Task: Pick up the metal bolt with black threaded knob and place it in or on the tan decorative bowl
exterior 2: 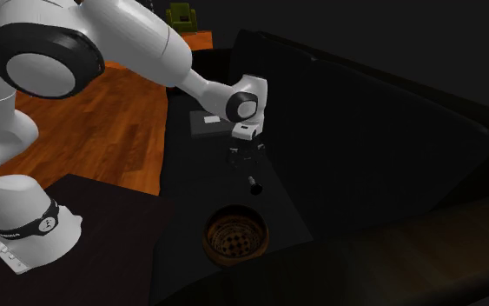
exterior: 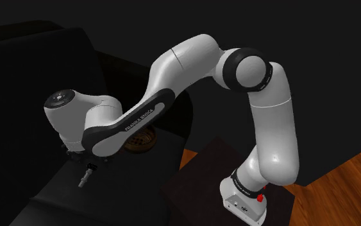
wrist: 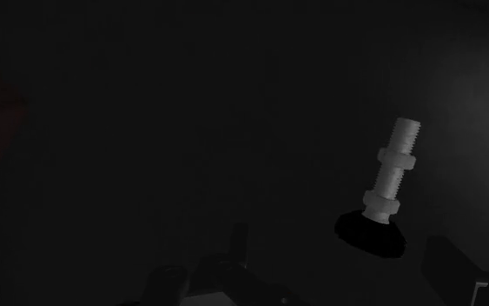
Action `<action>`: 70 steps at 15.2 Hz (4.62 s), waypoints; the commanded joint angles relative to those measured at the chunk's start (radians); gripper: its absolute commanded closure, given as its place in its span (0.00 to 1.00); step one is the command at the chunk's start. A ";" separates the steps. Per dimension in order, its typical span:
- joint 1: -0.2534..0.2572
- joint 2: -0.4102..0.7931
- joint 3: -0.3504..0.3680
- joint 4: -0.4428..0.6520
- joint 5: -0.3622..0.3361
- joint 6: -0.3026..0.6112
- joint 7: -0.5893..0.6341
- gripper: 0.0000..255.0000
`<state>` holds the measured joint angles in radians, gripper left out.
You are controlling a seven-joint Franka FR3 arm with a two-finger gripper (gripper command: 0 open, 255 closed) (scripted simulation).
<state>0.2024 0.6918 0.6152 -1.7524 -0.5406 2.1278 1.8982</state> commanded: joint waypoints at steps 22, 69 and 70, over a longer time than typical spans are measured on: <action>0.120 0.264 -0.102 0.253 -0.051 0.003 0.075 1.00; -0.090 -0.134 0.027 0.050 0.108 -0.165 -0.070 1.00; -0.117 -0.157 0.028 0.016 0.115 -0.149 -0.087 1.00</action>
<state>0.1132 0.5547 0.6432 -1.7080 -0.4306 1.9651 1.8331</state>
